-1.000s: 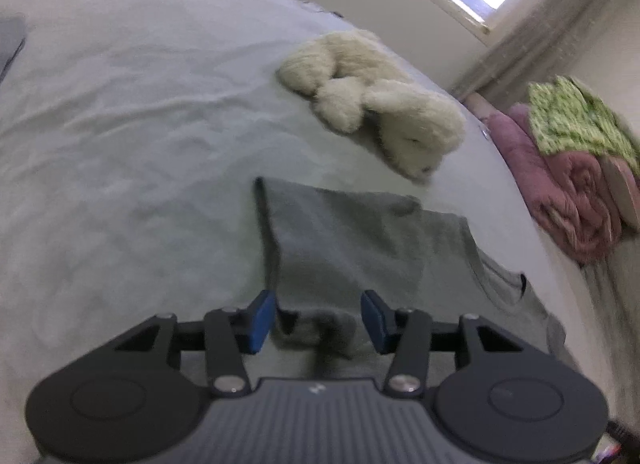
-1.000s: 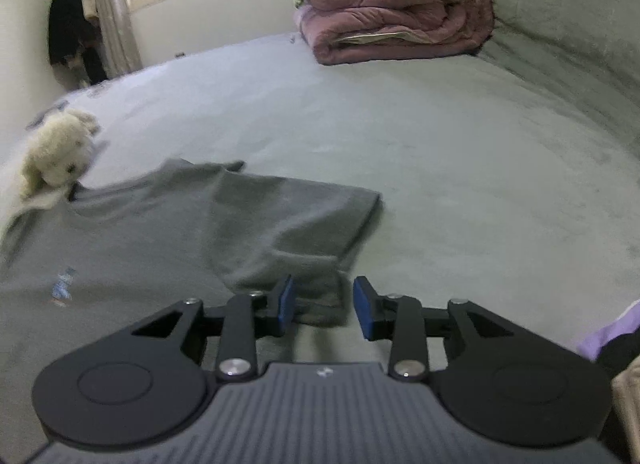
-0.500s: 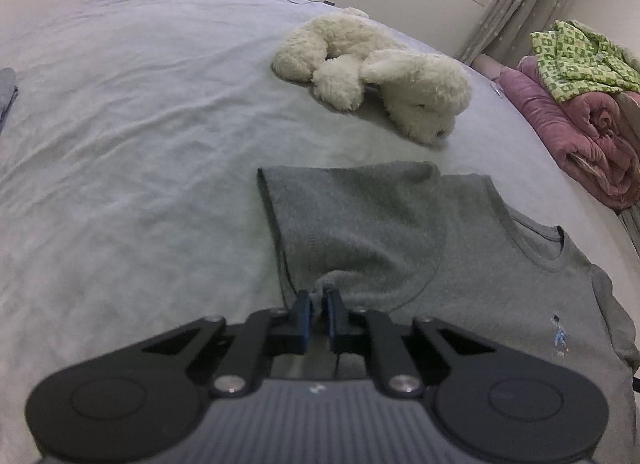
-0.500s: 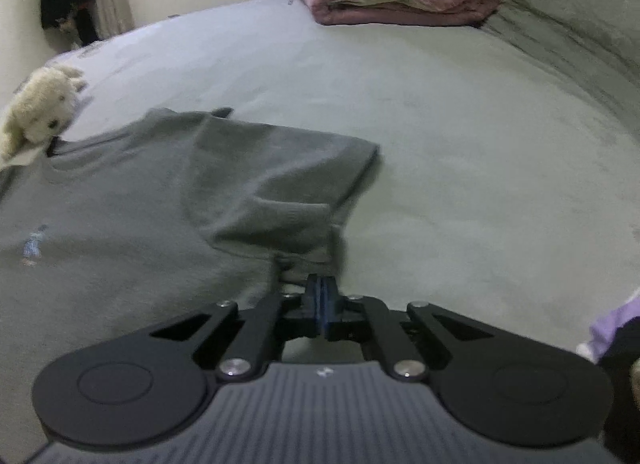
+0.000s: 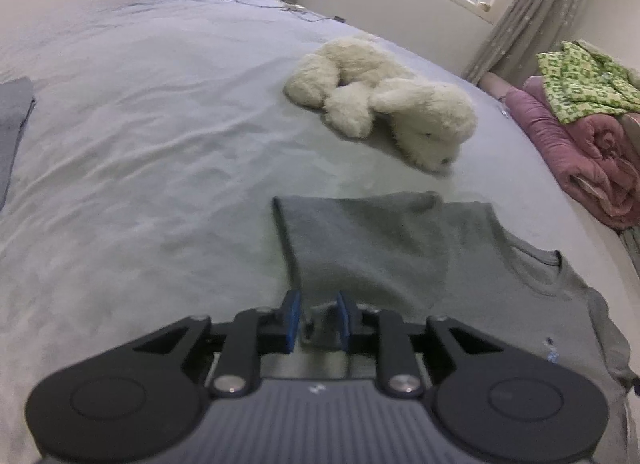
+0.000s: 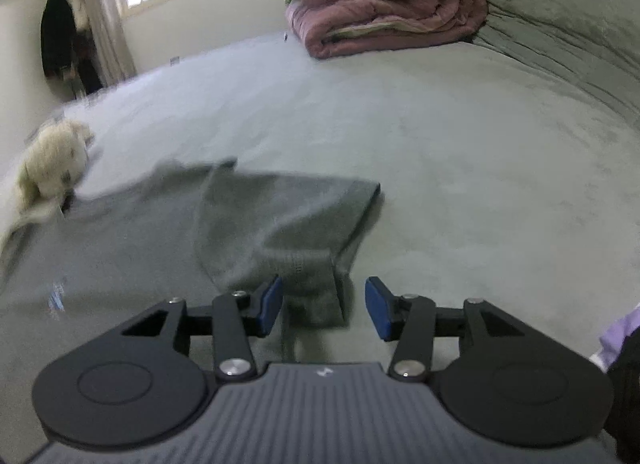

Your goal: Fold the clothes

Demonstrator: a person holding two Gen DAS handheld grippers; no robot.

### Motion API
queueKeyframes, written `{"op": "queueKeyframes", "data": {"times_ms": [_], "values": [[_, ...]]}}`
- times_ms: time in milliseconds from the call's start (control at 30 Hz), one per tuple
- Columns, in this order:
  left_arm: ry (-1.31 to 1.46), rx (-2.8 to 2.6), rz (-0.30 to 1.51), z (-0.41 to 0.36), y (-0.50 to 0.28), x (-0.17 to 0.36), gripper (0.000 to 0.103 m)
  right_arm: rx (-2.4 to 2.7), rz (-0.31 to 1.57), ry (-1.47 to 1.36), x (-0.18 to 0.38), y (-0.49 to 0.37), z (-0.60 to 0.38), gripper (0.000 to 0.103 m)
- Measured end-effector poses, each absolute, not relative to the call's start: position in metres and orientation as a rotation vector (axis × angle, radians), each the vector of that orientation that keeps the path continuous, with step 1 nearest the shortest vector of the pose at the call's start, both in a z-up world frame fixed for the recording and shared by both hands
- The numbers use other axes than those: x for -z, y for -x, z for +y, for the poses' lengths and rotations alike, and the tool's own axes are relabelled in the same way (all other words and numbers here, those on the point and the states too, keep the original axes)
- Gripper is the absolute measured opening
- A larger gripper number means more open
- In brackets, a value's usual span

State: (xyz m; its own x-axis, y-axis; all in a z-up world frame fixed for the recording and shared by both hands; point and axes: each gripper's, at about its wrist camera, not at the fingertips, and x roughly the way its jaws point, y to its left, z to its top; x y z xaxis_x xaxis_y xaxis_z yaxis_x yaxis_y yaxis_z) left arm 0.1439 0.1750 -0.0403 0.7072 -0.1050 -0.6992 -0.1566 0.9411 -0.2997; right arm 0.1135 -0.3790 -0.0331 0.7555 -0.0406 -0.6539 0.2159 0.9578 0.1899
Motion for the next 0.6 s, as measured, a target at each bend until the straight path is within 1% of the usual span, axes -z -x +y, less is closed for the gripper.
{"op": "queueKeyframes", "data": {"times_ms": [67,167,267,400,433,467,500,533,600], "values": [[0.340,-0.024,0.779,0.173,-0.144,0.038,0.027,0.150,0.675,-0.334,0.030,-0.120,-0.393,0.050],[0.345,-0.027,0.780,0.174,-0.144,0.037,0.028,0.197,0.665,-0.410,0.030,-0.141,-0.416,0.050],[0.359,-0.040,0.791,0.178,-0.145,0.041,0.028,0.218,0.697,-0.448,0.037,-0.178,-0.436,0.050],[0.342,-0.043,0.794,0.176,-0.148,0.043,0.028,0.182,0.724,-0.452,0.045,-0.210,-0.444,0.049],[0.336,-0.042,0.796,0.176,-0.148,0.043,0.028,0.165,0.735,-0.430,0.047,-0.216,-0.442,0.027],[0.329,-0.041,0.798,0.175,-0.148,0.044,0.028,0.157,0.755,-0.342,0.049,-0.218,-0.431,0.011],[0.321,-0.042,0.801,0.174,-0.149,0.045,0.028,0.148,0.774,-0.253,0.051,-0.221,-0.421,0.007],[0.317,-0.045,0.804,0.173,-0.149,0.046,0.028,0.150,0.782,-0.169,0.051,-0.222,-0.411,0.006],[0.309,-0.045,0.809,0.171,-0.148,0.048,0.028,0.230,0.727,-0.054,0.039,-0.214,-0.398,0.006]]}}
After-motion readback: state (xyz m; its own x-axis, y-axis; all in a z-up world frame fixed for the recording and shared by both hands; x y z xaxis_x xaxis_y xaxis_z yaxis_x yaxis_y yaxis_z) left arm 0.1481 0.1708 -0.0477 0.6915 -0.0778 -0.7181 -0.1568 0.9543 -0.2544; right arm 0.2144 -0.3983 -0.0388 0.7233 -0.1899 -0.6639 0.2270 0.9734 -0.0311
